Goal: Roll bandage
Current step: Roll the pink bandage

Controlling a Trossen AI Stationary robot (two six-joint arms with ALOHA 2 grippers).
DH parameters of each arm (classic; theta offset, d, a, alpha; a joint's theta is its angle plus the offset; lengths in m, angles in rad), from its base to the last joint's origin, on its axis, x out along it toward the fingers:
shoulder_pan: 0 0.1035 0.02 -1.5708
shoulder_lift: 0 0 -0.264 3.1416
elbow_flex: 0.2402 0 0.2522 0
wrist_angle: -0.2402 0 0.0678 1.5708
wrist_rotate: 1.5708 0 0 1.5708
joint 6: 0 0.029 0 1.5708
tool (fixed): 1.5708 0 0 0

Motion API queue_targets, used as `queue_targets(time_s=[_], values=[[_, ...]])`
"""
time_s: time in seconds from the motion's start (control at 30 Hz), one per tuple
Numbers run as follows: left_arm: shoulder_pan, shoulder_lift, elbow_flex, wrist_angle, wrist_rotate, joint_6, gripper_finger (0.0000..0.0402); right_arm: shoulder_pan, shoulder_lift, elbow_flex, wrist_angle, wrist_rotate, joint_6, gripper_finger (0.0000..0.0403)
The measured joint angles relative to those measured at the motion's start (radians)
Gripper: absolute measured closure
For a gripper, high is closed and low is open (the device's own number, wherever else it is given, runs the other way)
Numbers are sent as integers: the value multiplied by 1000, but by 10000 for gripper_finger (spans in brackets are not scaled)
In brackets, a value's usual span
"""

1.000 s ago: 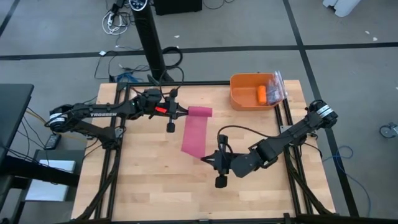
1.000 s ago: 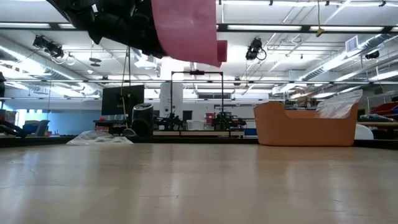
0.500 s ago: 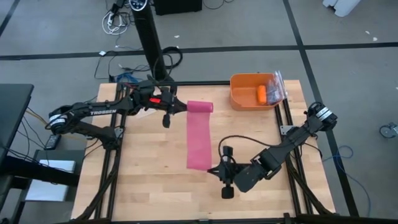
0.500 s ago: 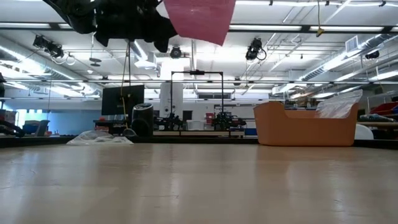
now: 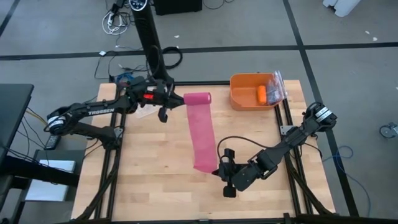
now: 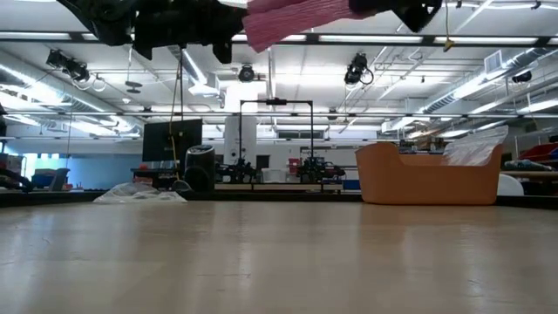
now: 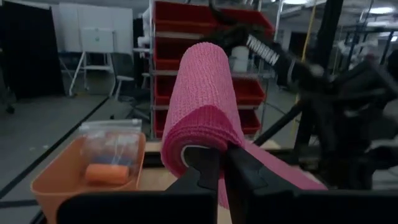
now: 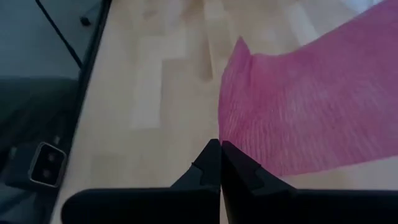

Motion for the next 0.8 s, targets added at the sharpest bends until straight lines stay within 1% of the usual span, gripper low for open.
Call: queue_targets(time_s=[0.1,0.17,0.27,0.37,0.47,0.53,0.6,0.67,0.8], values=[[12,-23,0,0,-1,-35,389,-5,0,-45,49,-21,15,403],[18,-29,0,37,3,-67,389,-8,0,-69,76,-36,18,403],[36,-38,0,56,67,-159,389,-15,0,-83,80,-41,31,403],[40,-42,0,63,96,-191,389,-15,0,-80,83,-44,17,403],[46,-52,-2,85,133,-222,389,-13,0,-76,91,-74,14,403],[50,-67,-1,170,162,-272,389,-9,0,-76,78,-77,16,403],[63,-79,2,222,206,-342,389,-5,0,-76,66,-77,15,403],[73,-91,1,247,232,-420,389,-5,0,-76,43,-80,17,403],[81,-122,1,267,234,-506,389,-6,0,-76,41,-80,15,403]])
